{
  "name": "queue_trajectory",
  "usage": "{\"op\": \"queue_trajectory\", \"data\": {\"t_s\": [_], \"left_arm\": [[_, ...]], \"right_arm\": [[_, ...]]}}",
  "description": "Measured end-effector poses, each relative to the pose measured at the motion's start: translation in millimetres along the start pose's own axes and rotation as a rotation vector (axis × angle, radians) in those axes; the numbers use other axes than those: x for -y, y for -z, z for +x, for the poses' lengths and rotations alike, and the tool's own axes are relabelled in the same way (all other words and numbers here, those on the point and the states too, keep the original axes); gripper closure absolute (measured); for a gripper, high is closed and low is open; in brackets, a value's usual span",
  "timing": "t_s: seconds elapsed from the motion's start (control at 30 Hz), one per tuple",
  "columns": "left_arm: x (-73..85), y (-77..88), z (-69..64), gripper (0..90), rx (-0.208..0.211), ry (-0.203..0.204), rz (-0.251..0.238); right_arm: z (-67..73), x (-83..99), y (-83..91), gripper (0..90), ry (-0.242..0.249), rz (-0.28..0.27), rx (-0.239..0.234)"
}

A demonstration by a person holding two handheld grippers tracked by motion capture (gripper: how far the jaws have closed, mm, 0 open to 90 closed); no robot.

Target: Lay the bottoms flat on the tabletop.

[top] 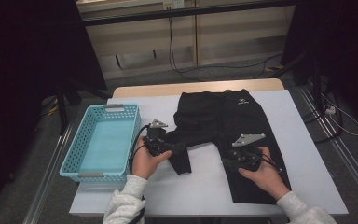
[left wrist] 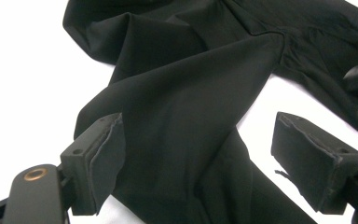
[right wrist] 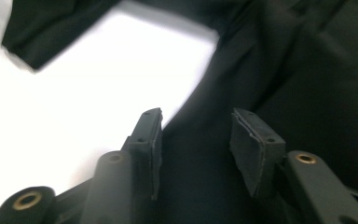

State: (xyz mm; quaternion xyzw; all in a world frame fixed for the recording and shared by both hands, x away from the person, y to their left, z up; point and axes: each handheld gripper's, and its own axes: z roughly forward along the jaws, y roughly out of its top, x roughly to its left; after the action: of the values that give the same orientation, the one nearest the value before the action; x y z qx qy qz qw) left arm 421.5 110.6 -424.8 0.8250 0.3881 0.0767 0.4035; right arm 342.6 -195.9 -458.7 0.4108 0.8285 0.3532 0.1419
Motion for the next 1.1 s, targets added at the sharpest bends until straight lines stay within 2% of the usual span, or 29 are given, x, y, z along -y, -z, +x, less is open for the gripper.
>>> {"op": "queue_trajectory", "data": {"t_s": [0.07, 0.13, 0.17, 0.4, 0.47, 0.5, 0.57, 0.6, 0.67, 0.8, 0.87, 0.93, 1.0, 1.03, 1.1], "left_arm": [[0.7, 1.5, 1.0, 17.9, -0.001, 0.006, -0.004], [1.2, 2.7, 2.1, 17.9, -0.010, 0.010, -0.008], [1.4, 3.2, 2.9, 17.8, -0.013, 0.014, -0.011], [1.7, 5.2, 6.2, 17.0, -0.039, 0.029, -0.011], [2.9, 4.8, 7.8, 16.9, -0.061, 0.038, -0.005], [3.5, 5.0, 9.4, 16.5, -0.063, 0.032, 0.001], [4.8, 4.6, 11.4, 16.4, -0.083, 0.039, 0.004], [5.5, 4.3, 12.2, 16.4, -0.091, 0.045, 0.004], [6.6, 4.6, 14.0, 16.7, -0.109, 0.049, 0.009], [10.0, 3.0, 16.4, 19.3, -0.124, 0.079, 0.025], [12.8, 0.9, 17.0, 24.1, -0.120, 0.080, 0.038], [16.0, -0.2, 16.6, 31.5, -0.134, 0.107, 0.041], [17.3, 0.4, 15.9, 39.7, -0.126, 0.124, 0.052], [17.4, 0.9, 15.2, 42.4, -0.116, 0.118, 0.057], [17.9, 0.5, 13.5, 47.8, -0.132, 0.105, 0.057]], "right_arm": [[2.1, 0.1, 0.2, 67.7, 0.009, -0.007, -0.001], [0.5, 1.5, 2.6, 78.1, -0.003, -0.007, -0.001], [-0.5, 2.4, 3.8, 89.9, -0.005, 0.000, -0.028], [3.1, 10.8, 13.9, 90.0, 0.002, 0.020, -0.074], [3.9, 12.6, 16.3, 90.0, 0.009, 0.019, -0.093], [4.2, 13.1, 17.7, 87.0, 0.011, 0.015, -0.095], [4.7, 12.4, 18.8, 70.0, 0.002, -0.008, -0.096], [5.4, 11.1, 19.0, 69.2, 0.008, -0.018, -0.100], [7.3, 7.8, 19.0, 58.5, 0.027, -0.040, -0.087], [8.6, 3.7, 17.8, 53.5, 0.040, -0.060, -0.089], [9.4, 2.3, 16.7, 52.0, 0.048, -0.064, -0.088], [10.3, 0.4, 15.4, 50.6, 0.051, -0.072, -0.090], [12.1, -1.4, 14.5, 49.3, 0.062, -0.076, -0.090], [12.8, -1.8, 13.9, 49.2, 0.066, -0.077, -0.090], [13.2, -1.9, 12.9, 48.7, 0.073, -0.075, -0.093]]}}
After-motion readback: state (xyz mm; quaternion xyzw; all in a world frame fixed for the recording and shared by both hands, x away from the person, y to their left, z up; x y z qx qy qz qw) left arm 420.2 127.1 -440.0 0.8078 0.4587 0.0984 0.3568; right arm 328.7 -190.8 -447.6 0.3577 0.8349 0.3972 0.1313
